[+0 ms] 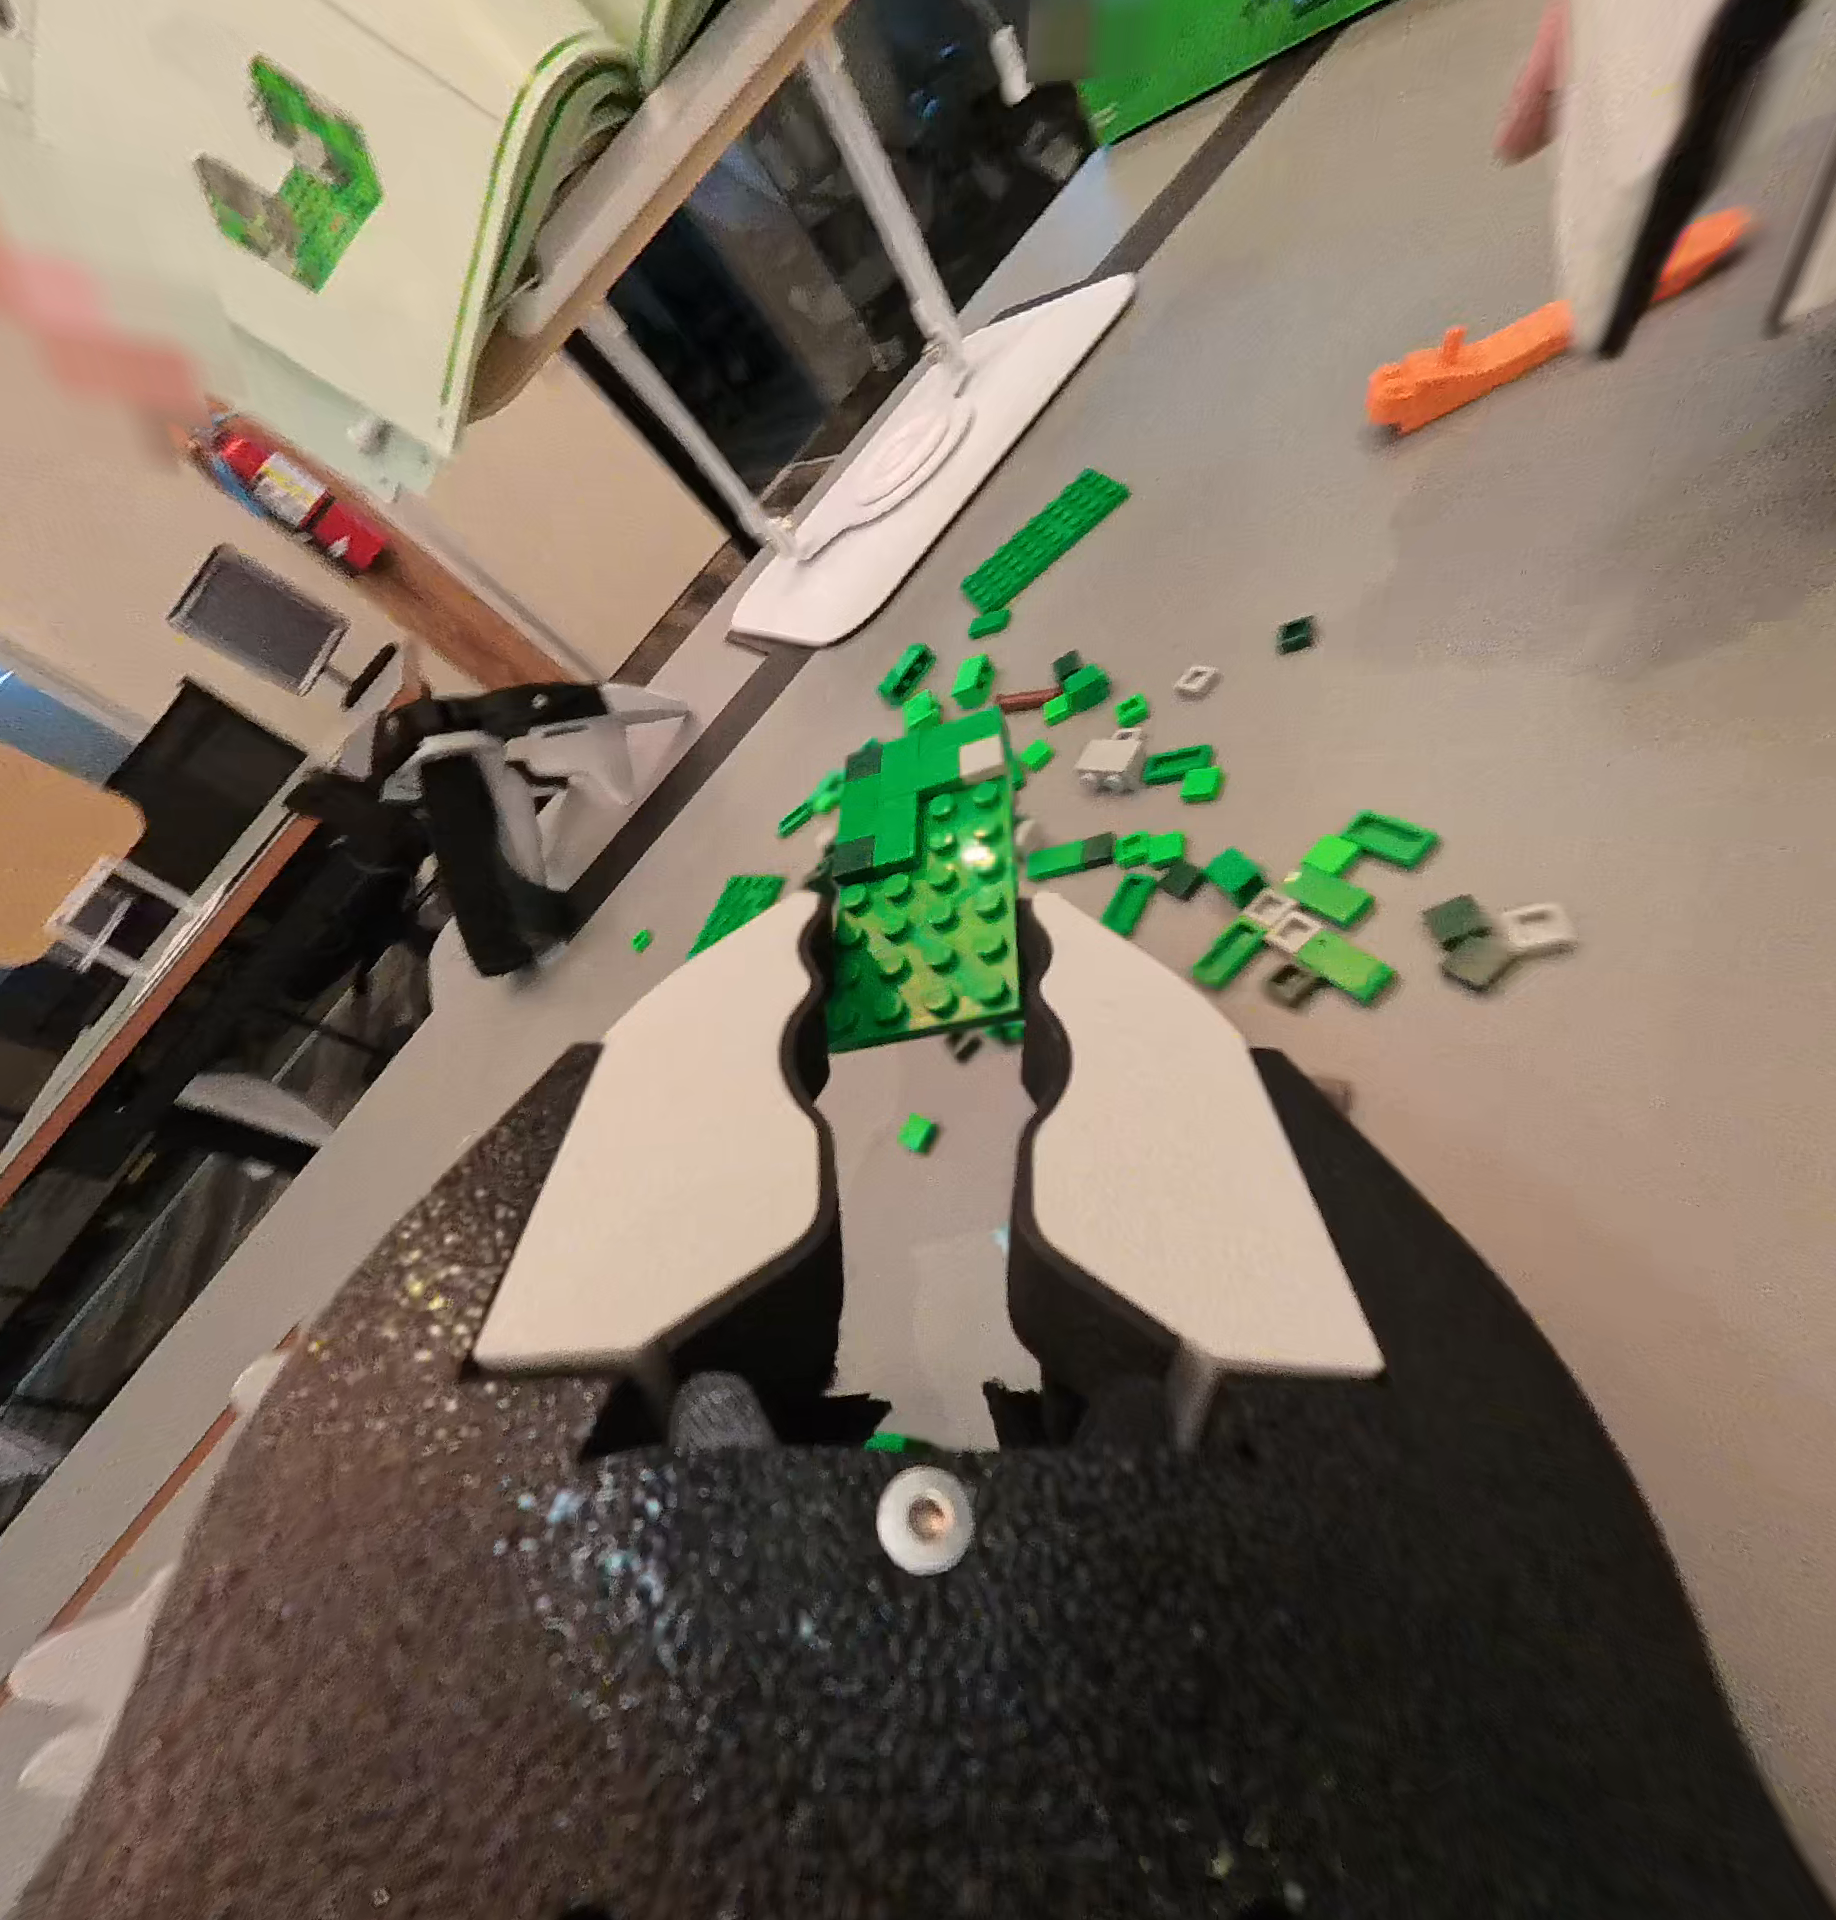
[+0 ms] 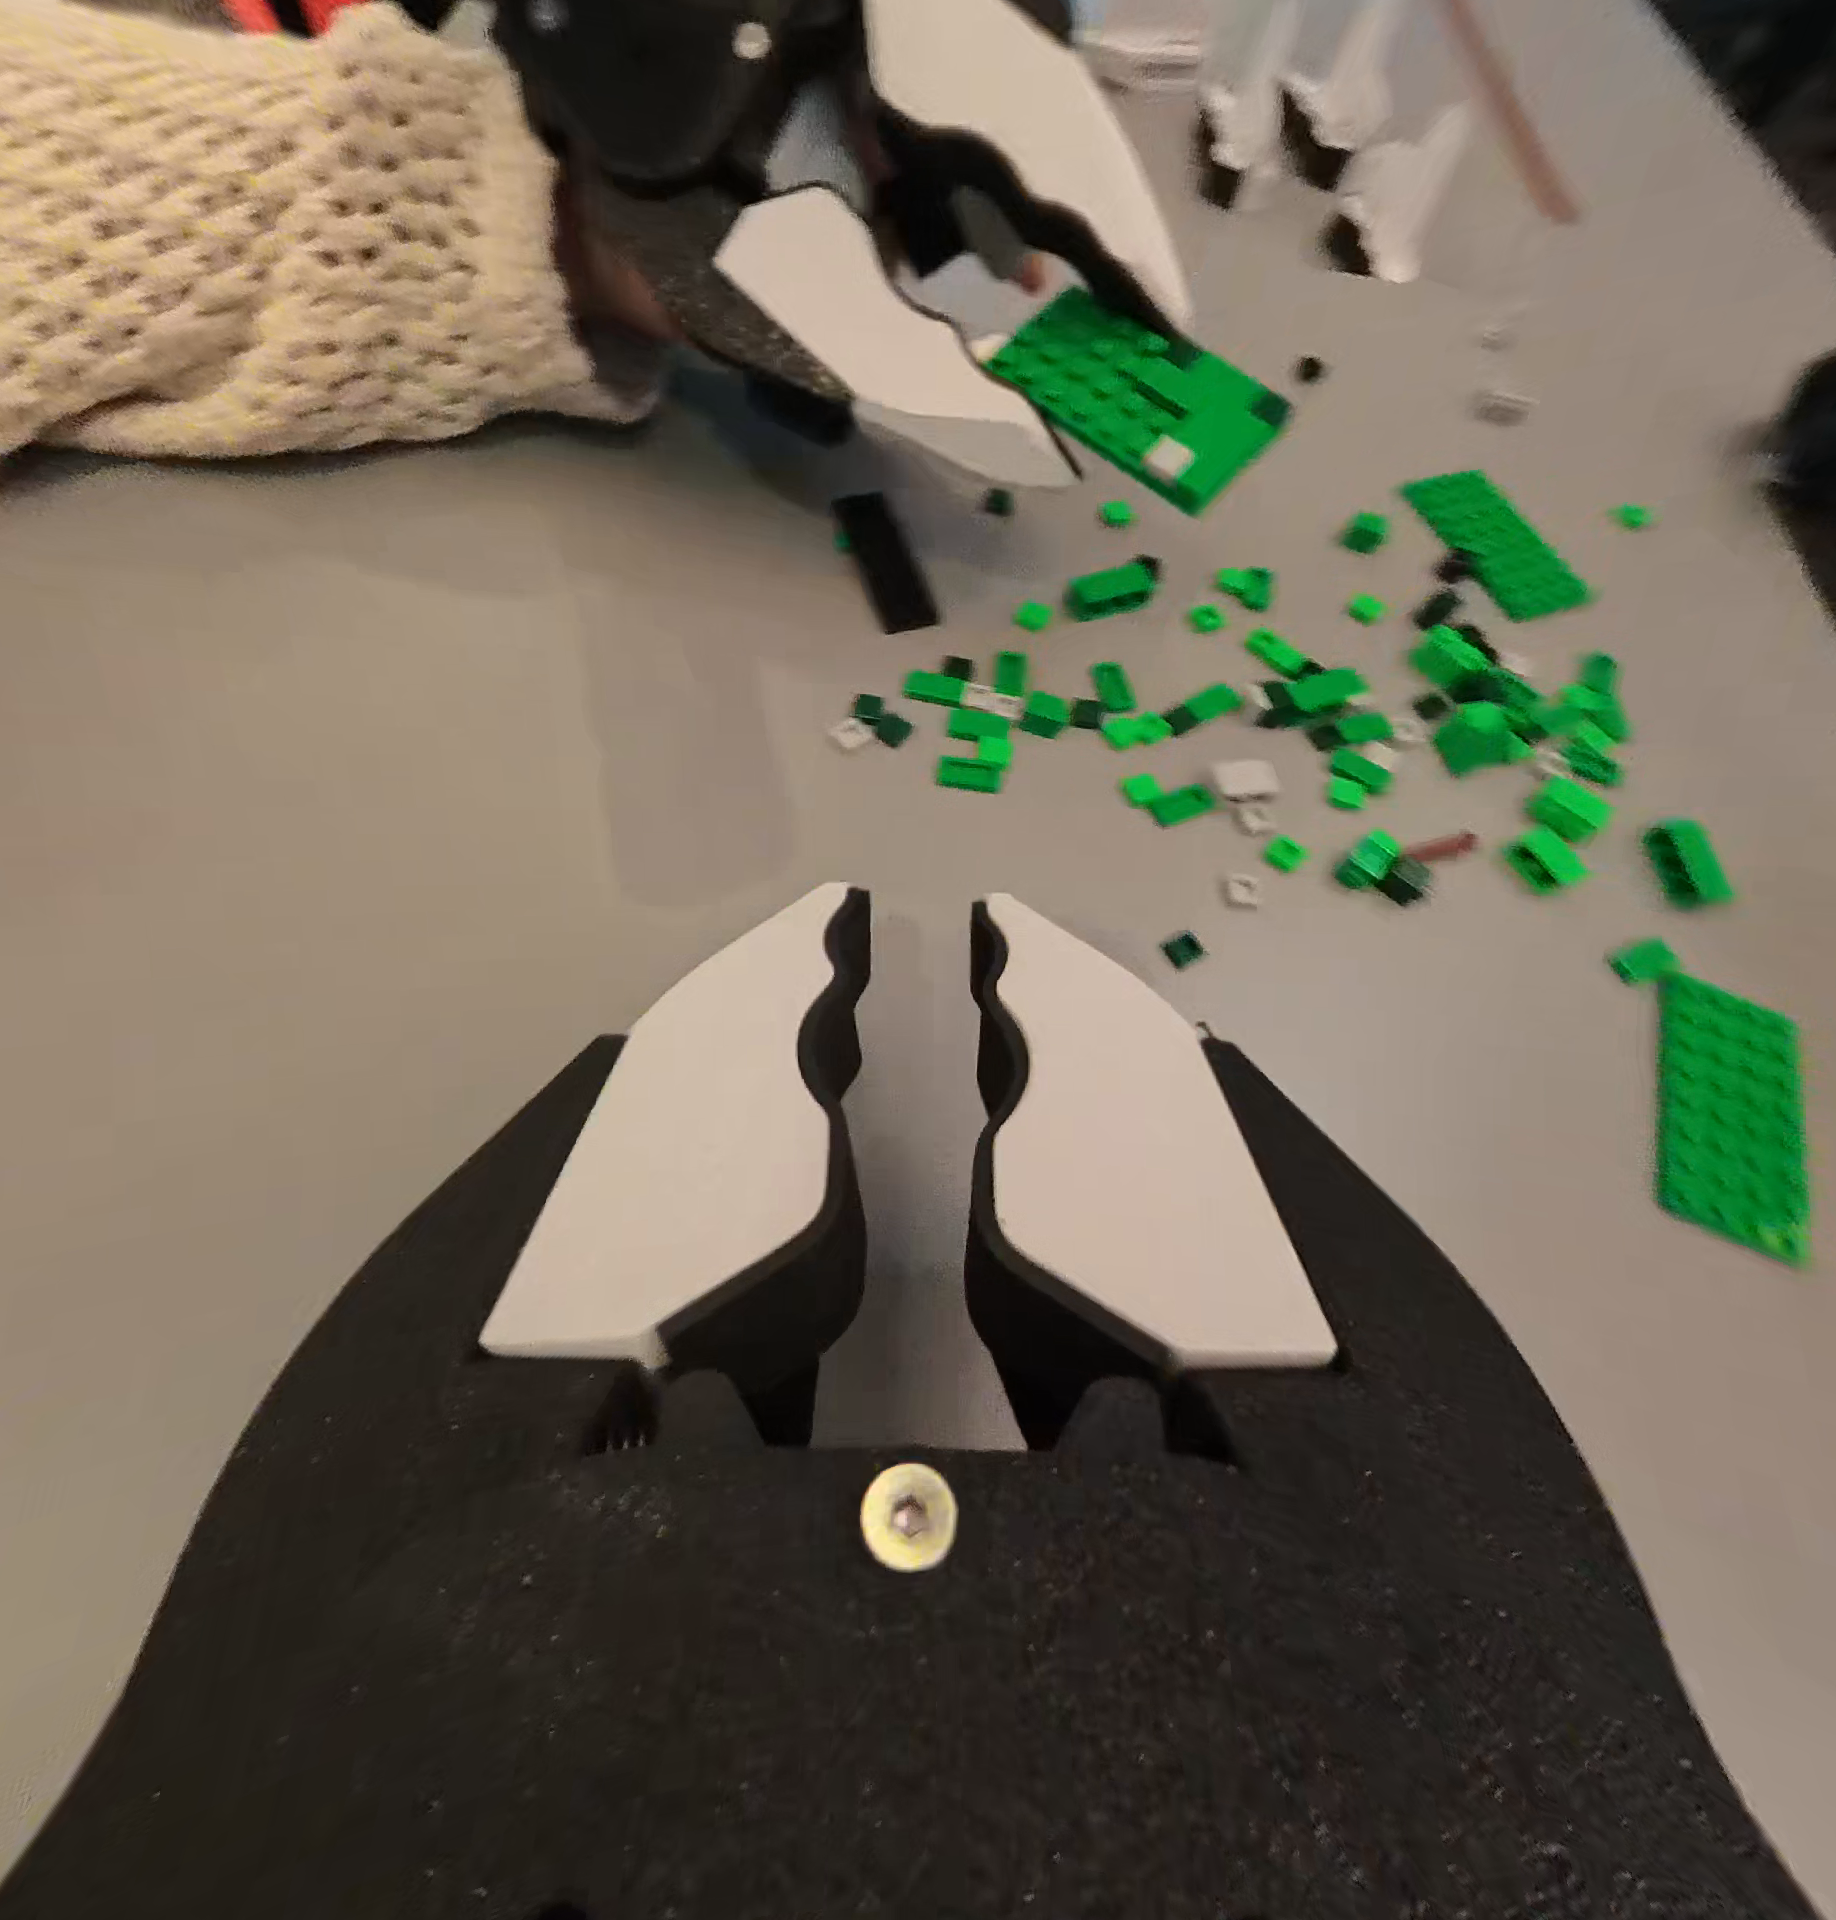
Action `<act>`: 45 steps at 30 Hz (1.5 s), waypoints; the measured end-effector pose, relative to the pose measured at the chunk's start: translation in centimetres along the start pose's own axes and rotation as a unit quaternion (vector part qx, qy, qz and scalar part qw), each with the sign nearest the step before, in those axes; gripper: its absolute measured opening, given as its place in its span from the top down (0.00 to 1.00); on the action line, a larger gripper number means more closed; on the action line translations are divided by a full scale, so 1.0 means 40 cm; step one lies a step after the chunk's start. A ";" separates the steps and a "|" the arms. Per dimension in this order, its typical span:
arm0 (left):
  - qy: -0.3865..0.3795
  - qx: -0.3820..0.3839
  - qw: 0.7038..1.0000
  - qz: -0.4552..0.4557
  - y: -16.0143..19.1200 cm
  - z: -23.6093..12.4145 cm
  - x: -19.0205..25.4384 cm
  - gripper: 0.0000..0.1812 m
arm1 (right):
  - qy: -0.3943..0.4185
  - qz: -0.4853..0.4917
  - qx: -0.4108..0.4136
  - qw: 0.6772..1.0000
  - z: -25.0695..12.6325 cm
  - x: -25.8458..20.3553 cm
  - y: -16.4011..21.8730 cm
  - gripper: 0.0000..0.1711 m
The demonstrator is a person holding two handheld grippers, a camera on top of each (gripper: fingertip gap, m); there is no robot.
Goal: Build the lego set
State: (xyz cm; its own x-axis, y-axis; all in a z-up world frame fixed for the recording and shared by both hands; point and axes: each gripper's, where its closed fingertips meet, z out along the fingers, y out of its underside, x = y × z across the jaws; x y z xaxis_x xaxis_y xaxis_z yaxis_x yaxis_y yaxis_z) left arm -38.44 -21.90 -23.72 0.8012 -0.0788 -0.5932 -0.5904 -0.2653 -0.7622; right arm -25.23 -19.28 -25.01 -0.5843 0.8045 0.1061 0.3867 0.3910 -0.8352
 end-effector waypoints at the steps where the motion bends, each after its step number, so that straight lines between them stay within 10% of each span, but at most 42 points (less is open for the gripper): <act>1: 0.020 0.010 1.000 0.006 -0.011 -0.001 0.017 0.82 | -0.025 -0.016 -0.008 1.000 0.004 -0.013 0.000 0.90; 7: 0.065 0.022 0.997 0.025 -0.028 -0.005 0.055 0.82 | -0.168 -0.052 -0.097 0.980 0.004 -0.111 0.065 0.90; 24: 0.270 0.007 0.962 0.046 -0.070 -0.053 0.231 0.82 | -0.178 -0.087 -0.106 0.974 0.029 -0.143 0.092 0.90; 29: 0.203 -0.010 0.978 0.045 -0.044 -0.036 0.167 0.82 | 0.021 0.033 -0.125 0.991 0.070 0.108 0.013 0.93; 34: 0.185 -0.008 0.982 0.034 -0.032 -0.036 0.142 0.82 | 0.033 0.202 -0.181 0.962 0.184 0.348 -0.087 0.92; 45: 0.195 -0.021 0.980 0.037 -0.018 -0.031 0.152 0.82 | 0.010 0.151 -0.415 0.897 0.305 0.466 -0.023 0.92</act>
State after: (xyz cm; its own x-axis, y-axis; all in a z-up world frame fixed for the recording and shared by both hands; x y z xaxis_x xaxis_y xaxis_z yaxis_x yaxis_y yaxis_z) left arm -33.01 -23.37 -26.45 0.7372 -0.4588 -0.4960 -0.6507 -0.2843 -0.7041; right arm -45.18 -10.10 -28.84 -0.3536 0.9345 -0.0418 0.9282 0.3450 -0.1394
